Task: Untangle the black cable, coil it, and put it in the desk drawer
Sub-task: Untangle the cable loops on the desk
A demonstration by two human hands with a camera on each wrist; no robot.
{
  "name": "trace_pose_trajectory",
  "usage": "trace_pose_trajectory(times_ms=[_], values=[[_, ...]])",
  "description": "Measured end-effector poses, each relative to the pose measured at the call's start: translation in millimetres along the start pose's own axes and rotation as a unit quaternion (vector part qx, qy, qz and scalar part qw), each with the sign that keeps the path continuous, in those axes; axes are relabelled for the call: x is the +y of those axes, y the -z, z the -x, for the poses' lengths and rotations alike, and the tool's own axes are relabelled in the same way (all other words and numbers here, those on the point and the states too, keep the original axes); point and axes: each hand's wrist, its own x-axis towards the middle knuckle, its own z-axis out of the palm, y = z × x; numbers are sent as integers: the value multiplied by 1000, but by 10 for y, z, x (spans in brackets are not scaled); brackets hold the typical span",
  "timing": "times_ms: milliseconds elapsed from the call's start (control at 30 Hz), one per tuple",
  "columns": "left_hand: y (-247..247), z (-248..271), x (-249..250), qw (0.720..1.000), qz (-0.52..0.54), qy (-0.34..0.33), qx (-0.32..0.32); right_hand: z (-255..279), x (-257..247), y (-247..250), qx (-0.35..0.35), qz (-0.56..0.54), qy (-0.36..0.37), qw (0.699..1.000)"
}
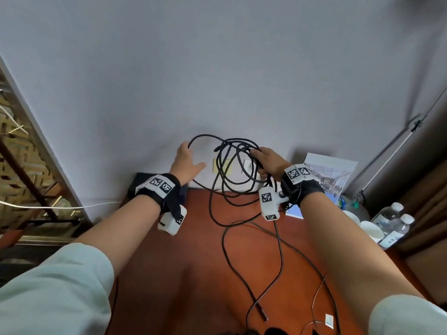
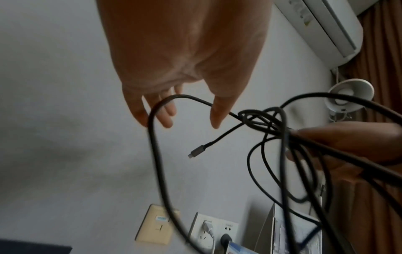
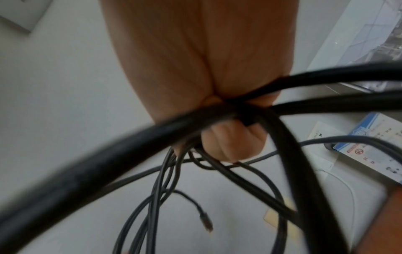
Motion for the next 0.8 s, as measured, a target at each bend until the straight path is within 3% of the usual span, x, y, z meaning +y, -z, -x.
trace_pose_trajectory(times_ms=[100,233,267,367,433,533,667,800], values=[[54,-10,109,996,21,-85,21,3,13,15,-31,46,16,998],[-4,57,352,983,-82,-127,-103,-24,33,-70,-40,52,21,998],[-42,67,384,979,-104,-141,-107,-33,34,-90,-38,41,19,998],[-121,9,371,977,-112,-178,-31,-51,19,-96,-39,-14,16,999],[-114,-43,314,988,-64,-139,2,-53,6,-56,-33,-39,23,998],[-90,-84,205,998,-14,-62,-31,-42,-9,17,-31,-67,33,997],[-79,36,267,993,22,-76,-91,-43,3,35,-21,-95,38,995],[-30,-15,238,996,81,-43,-20,-50,15,47,25,-60,34,997]])
